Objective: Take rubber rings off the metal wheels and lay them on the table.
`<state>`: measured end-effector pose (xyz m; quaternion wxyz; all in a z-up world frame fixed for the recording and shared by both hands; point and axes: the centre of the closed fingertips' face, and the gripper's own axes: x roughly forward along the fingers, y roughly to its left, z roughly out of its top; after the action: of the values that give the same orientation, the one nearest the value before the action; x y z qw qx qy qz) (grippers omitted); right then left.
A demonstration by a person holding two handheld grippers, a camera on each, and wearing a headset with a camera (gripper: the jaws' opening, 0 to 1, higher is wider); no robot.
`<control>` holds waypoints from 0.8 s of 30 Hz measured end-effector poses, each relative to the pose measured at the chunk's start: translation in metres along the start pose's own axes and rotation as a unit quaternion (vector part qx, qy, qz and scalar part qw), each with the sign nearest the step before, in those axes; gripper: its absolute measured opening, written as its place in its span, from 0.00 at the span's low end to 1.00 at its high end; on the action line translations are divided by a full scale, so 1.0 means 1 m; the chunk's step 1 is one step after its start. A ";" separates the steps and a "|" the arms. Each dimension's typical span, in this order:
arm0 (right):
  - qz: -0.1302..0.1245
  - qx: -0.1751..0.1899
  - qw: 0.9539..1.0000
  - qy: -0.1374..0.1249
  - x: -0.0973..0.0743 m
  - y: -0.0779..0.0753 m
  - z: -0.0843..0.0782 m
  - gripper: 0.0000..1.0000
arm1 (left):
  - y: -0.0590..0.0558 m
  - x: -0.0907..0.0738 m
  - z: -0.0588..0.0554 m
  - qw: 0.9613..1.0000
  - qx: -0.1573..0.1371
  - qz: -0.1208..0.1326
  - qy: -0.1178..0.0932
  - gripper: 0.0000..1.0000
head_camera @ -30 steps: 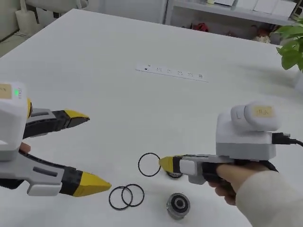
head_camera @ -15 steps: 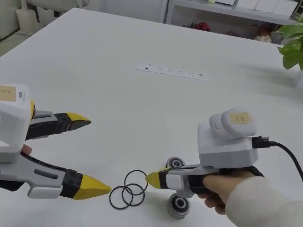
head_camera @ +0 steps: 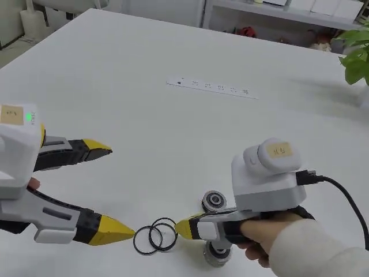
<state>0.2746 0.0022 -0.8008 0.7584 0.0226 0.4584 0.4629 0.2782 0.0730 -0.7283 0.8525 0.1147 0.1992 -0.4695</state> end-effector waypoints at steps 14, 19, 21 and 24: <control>-0.005 0.004 1.000 0.002 0.003 -0.002 -0.002 0.00 | 0.001 0.000 0.001 1.000 0.001 0.001 -0.001 0.86; -0.006 0.003 1.000 0.005 0.005 -0.003 -0.003 0.00 | 0.000 0.000 0.000 1.000 0.001 -0.001 0.001 0.86; -0.007 0.001 1.000 0.006 0.005 -0.003 -0.004 0.00 | 0.000 0.000 -0.001 1.000 0.001 -0.001 0.002 0.86; -0.009 -0.002 1.000 0.007 0.005 -0.004 -0.004 0.00 | 0.001 0.000 -0.001 1.000 0.001 0.000 0.002 0.85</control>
<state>0.2749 0.0024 -0.8086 0.7594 0.0142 0.4629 0.4569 0.2785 0.0739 -0.7289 0.8519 0.1165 0.2003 -0.4696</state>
